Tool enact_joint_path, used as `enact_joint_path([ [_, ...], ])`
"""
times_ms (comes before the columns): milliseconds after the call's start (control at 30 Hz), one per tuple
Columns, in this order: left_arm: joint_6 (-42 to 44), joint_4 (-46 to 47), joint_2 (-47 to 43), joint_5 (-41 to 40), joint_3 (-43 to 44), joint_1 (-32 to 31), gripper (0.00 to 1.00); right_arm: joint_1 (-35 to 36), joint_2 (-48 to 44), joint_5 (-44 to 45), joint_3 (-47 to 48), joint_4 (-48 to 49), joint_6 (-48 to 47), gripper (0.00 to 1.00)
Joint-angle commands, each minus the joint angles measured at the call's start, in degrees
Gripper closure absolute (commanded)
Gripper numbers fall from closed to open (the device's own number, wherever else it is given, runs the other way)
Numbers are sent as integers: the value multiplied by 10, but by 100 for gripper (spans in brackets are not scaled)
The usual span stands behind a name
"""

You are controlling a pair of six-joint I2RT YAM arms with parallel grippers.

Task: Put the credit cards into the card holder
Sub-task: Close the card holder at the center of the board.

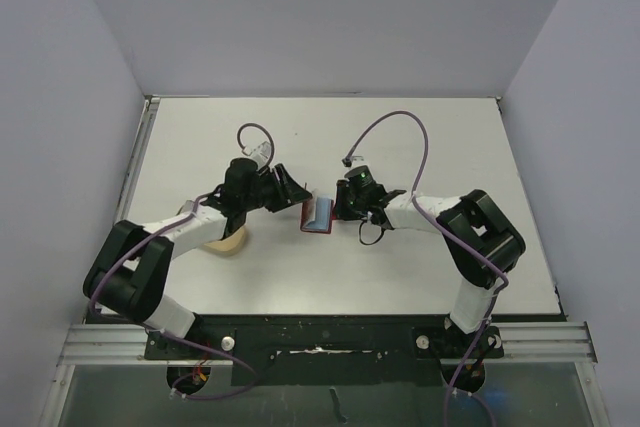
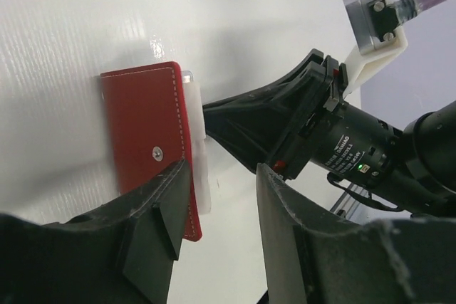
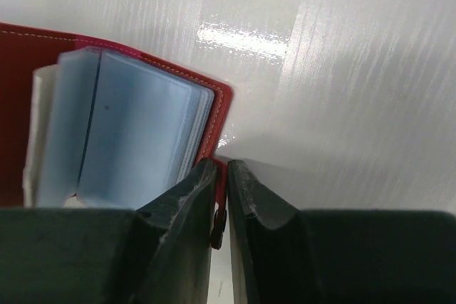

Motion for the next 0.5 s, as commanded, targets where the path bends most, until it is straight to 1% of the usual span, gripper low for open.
enact_joint_path([
  [0, -9, 59, 29, 40, -2, -4, 60, 3, -15, -14, -8, 5, 2, 85],
  [67, -4, 64, 47, 46, -1, -5, 61, 1, -16, -18, -9, 5, 3, 85],
  [267, -1, 92, 84, 62, 6, -17, 68, -13, -30, -20, -16, 8, 4, 85],
  [300, 0, 93, 90, 72, 9, -21, 68, -15, -33, -21, -16, 8, 4, 83],
  [367, 6, 94, 100, 78, 14, -26, 68, -17, -39, -19, -17, 4, 3, 76],
  [400, 9, 94, 105, 81, 17, -27, 67, -18, -41, -18, -18, 3, 3, 73],
  [467, 16, 87, 113, 81, 22, -29, 64, -19, -49, -17, -21, 1, 4, 71],
])
